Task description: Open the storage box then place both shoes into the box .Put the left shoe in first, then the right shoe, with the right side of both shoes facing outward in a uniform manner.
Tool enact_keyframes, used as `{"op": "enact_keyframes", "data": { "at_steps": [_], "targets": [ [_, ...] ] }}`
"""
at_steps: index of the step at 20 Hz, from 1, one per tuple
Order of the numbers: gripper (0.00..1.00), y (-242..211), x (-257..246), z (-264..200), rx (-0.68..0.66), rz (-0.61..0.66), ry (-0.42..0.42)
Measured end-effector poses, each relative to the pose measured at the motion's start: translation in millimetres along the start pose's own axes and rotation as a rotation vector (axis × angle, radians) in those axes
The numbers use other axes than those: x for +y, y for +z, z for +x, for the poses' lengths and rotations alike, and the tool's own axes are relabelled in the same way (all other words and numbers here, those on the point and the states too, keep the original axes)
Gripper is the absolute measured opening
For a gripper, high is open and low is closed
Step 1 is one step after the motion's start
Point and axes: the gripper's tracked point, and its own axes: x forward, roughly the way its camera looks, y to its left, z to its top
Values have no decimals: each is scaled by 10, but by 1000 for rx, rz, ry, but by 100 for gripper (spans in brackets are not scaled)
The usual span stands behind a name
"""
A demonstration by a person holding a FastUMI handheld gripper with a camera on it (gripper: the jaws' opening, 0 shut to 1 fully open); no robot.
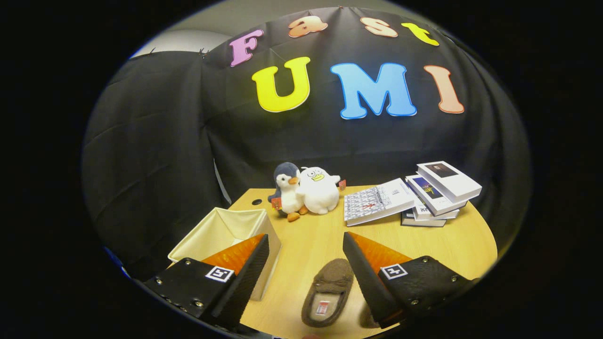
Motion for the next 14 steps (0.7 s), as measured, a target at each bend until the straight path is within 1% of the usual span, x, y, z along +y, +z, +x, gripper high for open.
{"op": "enact_keyframes", "data": {
  "at_steps": [4,8,14],
  "targets": [
    [98,-327,-301,111,63,-3,-30],
    [98,-677,-505,203,140,-15,-43],
    [98,-1096,-650,305,220,-35,-40]
  ]
}}
